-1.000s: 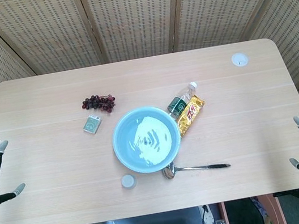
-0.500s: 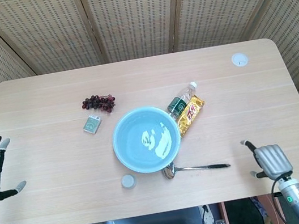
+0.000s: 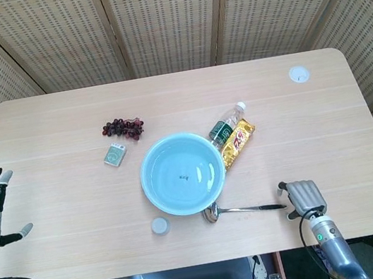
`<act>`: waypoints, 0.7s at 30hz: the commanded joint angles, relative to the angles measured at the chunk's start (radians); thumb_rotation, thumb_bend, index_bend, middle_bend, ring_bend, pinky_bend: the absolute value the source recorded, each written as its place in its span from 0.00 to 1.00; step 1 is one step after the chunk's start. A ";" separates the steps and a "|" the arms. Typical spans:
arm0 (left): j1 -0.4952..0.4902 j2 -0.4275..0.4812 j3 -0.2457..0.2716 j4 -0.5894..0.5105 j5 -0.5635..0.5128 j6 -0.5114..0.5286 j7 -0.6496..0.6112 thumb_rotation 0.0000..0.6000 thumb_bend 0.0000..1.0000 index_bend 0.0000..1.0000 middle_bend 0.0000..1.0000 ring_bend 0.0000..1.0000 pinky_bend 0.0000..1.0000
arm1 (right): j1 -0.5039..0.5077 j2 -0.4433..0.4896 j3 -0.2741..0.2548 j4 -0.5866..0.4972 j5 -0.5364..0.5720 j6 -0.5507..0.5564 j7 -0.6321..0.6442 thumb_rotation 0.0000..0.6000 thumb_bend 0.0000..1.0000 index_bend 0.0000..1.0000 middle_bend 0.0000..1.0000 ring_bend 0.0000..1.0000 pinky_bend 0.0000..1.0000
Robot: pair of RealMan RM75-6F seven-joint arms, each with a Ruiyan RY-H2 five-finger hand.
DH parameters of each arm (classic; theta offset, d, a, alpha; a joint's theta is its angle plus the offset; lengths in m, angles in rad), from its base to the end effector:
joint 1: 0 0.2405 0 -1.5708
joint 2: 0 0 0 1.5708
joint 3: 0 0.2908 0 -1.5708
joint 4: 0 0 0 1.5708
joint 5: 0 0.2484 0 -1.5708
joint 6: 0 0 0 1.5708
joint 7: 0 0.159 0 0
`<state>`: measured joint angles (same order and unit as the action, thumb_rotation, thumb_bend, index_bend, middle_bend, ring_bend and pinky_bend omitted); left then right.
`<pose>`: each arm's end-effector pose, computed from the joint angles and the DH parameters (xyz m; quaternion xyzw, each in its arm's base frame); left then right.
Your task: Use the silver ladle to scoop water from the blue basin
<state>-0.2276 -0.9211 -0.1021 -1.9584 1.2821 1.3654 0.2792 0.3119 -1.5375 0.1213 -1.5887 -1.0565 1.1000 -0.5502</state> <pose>-0.2885 0.2481 0.1699 -0.6166 -0.3788 -0.3380 0.6017 -0.2976 -0.2655 -0.0519 0.6664 -0.4804 0.2455 0.5147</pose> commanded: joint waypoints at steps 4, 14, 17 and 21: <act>-0.006 -0.001 -0.004 0.000 -0.014 -0.007 0.007 1.00 0.00 0.00 0.00 0.00 0.00 | 0.040 -0.115 0.019 0.026 0.077 0.056 -0.114 1.00 0.22 0.45 0.92 0.96 1.00; -0.011 0.000 -0.009 0.002 -0.033 -0.017 0.006 1.00 0.00 0.00 0.00 0.00 0.00 | 0.070 -0.185 0.015 0.042 0.122 0.089 -0.179 1.00 0.27 0.45 0.92 0.96 1.00; -0.011 0.000 -0.007 0.002 -0.031 -0.017 0.006 1.00 0.00 0.00 0.00 0.00 0.00 | 0.071 -0.193 0.008 0.040 0.127 0.091 -0.179 1.00 0.28 0.45 0.92 0.96 1.00; -0.011 0.000 -0.006 0.000 -0.028 -0.015 0.005 1.00 0.00 0.00 0.00 0.00 0.00 | 0.075 -0.205 -0.003 0.044 0.120 0.097 -0.187 1.00 0.28 0.45 0.92 0.96 1.00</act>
<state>-0.2383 -0.9208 -0.1087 -1.9581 1.2542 1.3504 0.2842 0.3861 -1.7408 0.1196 -1.5459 -0.9348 1.1953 -0.7359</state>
